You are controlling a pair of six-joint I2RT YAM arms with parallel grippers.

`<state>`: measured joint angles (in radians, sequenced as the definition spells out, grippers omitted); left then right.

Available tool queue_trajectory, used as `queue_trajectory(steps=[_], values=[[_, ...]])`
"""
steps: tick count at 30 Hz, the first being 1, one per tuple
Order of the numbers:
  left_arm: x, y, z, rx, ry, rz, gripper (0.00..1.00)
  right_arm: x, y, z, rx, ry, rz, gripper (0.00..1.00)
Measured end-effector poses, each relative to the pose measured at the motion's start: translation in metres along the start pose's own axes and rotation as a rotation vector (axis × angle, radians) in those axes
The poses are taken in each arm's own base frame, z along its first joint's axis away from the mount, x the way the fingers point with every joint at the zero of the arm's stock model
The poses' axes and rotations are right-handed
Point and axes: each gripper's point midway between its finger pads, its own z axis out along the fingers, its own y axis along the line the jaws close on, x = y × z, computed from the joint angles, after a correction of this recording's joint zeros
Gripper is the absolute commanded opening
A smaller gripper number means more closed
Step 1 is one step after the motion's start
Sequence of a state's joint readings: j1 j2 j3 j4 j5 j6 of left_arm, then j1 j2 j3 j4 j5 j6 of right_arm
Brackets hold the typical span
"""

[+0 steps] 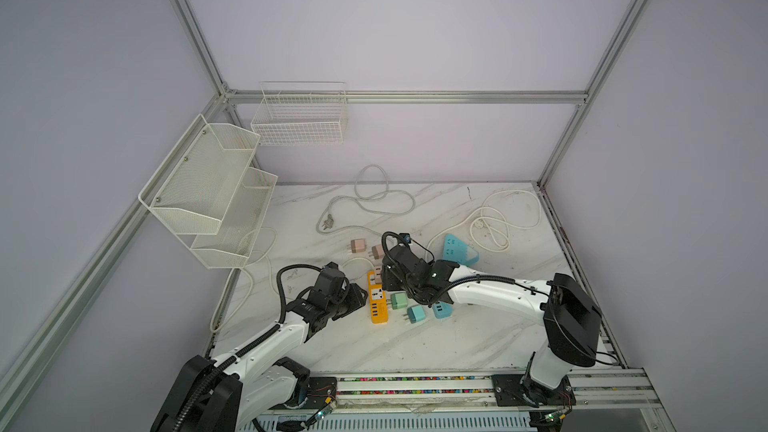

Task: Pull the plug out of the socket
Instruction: 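Reach the right gripper to the pink adapter in the orange strip, then close the right gripper on the pink adapter while left holds the strip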

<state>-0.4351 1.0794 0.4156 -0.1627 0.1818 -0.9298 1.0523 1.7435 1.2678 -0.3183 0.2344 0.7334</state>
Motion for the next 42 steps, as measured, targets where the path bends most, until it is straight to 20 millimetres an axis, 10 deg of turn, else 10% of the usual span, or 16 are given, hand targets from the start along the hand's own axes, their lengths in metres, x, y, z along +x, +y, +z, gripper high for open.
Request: queue_trajectory(steps=[14, 42], values=[[-0.002, -0.014, 0.013, 0.088, 0.038, -0.007, 0.44, 0.005, 0.007, 0.049, 0.101, 0.041, -0.062, 0.53], [0.014, 0.001, 0.027, 0.064, 0.098, -0.024, 0.40, 0.021, 0.005, 0.084, 0.155, 0.096, -0.110, 0.36]])
